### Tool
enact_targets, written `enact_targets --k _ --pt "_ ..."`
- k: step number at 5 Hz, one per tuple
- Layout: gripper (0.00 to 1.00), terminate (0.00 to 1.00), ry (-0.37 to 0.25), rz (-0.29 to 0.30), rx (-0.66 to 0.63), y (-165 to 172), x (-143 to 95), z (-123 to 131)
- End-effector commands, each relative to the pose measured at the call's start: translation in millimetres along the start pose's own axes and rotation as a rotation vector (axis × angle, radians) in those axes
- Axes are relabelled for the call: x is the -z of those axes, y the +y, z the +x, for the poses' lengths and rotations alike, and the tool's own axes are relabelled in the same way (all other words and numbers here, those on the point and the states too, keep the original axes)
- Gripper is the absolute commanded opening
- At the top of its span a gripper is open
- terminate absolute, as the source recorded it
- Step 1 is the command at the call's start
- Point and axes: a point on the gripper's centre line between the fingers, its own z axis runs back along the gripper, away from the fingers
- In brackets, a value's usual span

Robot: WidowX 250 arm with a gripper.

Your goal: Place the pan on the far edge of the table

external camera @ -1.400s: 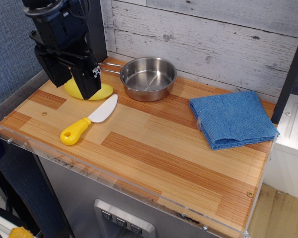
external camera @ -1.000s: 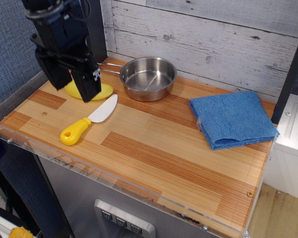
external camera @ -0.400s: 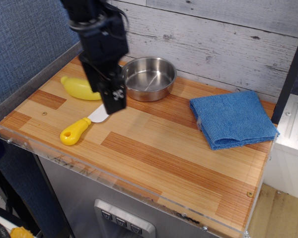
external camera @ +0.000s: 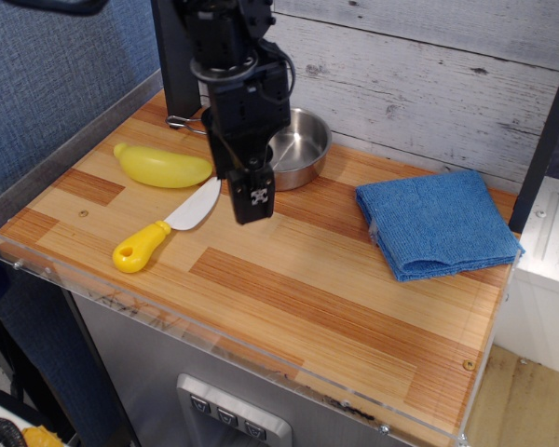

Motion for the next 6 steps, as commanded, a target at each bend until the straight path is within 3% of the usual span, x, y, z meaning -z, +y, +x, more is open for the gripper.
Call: enact_targets --k 1,3,6 --pt "1.00 0.00 -0.065 0.110 -0.037 43.4 -10.7 29.9" --pt "1.00 0.00 -0.021 0.164 -0.018 62.5 9.0 45.0" --pt "1.00 0.00 0.027 0.163 0.033 51.5 46.2 52.9"
